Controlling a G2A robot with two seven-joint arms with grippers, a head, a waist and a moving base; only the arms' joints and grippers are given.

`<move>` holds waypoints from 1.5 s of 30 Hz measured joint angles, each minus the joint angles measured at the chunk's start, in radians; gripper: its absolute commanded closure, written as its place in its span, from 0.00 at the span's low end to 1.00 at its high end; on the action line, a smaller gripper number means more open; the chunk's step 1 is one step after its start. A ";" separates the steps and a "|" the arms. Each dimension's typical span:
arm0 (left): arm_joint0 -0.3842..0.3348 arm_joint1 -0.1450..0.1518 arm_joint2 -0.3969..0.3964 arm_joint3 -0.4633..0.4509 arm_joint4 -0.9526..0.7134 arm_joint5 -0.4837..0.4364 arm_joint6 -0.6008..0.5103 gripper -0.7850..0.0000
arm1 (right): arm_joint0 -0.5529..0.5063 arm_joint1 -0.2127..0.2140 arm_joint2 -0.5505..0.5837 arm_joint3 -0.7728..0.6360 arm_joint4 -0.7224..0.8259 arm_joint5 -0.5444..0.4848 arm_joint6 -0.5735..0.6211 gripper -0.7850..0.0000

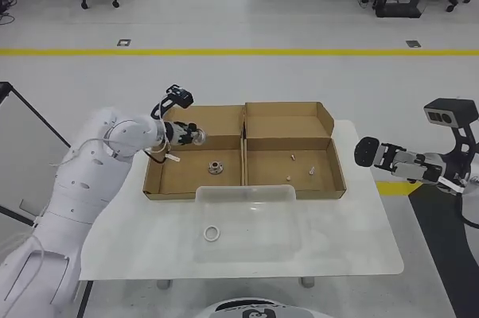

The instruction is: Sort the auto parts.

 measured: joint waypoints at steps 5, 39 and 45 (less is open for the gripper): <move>-0.054 -0.022 0.087 0.054 0.059 -0.008 -0.041 1.00 | 0.000 0.000 0.000 0.000 0.000 0.000 0.000 0.00; -0.217 -0.184 0.423 0.499 0.269 -0.071 0.057 1.00 | 0.000 0.000 0.000 0.000 0.000 0.000 0.000 0.00; -0.223 -0.203 0.435 0.551 0.269 -0.080 0.067 1.00 | 0.000 0.000 0.000 0.000 0.000 0.000 0.000 0.00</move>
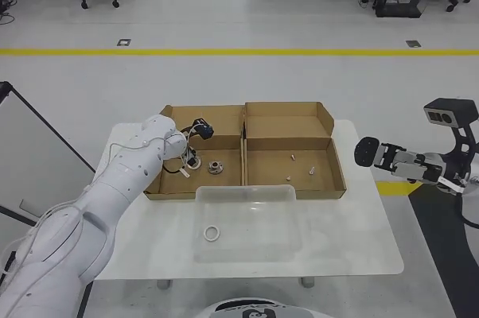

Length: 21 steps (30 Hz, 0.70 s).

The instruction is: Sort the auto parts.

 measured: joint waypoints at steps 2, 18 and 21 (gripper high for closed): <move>-0.001 -0.005 0.002 0.013 0.000 -0.003 0.004 0.96 | 0.000 0.000 0.000 0.000 0.000 0.000 0.000 0.00; -0.002 -0.036 0.005 0.100 0.008 -0.011 0.046 0.51 | 0.000 0.000 0.000 0.000 0.000 0.000 0.000 0.00; -0.009 -0.037 -0.004 0.107 0.006 -0.007 0.055 0.18 | 0.000 0.000 0.000 0.000 0.000 0.000 0.000 0.00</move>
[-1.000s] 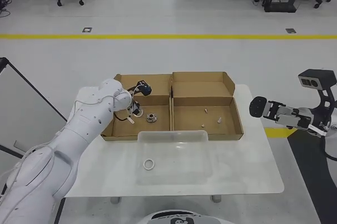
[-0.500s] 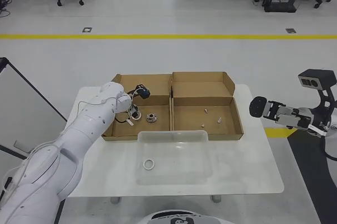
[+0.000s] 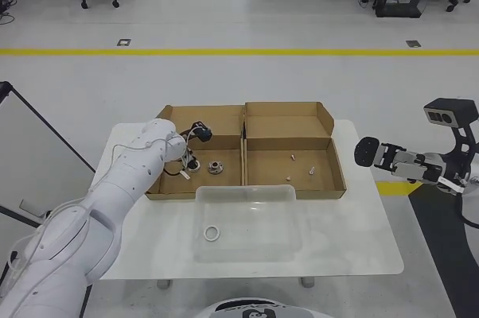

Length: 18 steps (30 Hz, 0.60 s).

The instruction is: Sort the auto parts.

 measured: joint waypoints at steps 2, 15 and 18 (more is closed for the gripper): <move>-0.006 0.001 -0.008 0.002 0.000 0.004 0.002 0.07 | 0.000 0.000 0.000 0.000 0.000 0.000 0.000 0.00; -0.010 0.089 -0.169 -0.219 0.001 -0.061 -0.069 0.00 | 0.000 0.000 0.000 0.000 0.000 0.000 0.000 0.00; 0.034 0.133 -0.248 -0.364 -0.014 -0.104 -0.125 0.00 | 0.000 0.000 0.000 0.000 0.000 0.000 0.000 0.00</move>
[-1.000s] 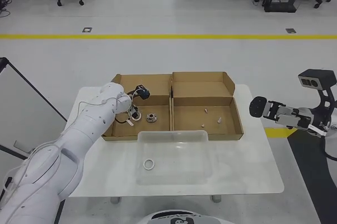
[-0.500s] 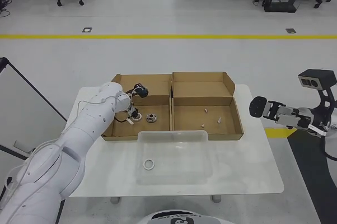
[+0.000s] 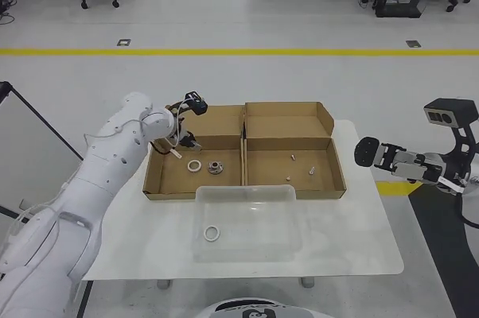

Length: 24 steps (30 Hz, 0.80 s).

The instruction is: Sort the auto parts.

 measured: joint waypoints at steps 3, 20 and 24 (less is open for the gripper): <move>0.073 0.045 -0.091 -0.168 -0.034 -0.061 -0.067 0.00 | 0.000 0.000 0.000 0.000 0.000 0.000 0.000 0.00; 0.382 0.263 -0.218 -0.797 -0.281 -0.067 -0.135 0.00 | 0.000 0.000 0.000 0.000 0.000 0.000 0.000 0.00; 0.390 0.287 -0.209 -0.821 -0.408 -0.058 -0.145 0.00 | 0.000 0.000 0.000 0.000 0.000 0.000 0.000 0.00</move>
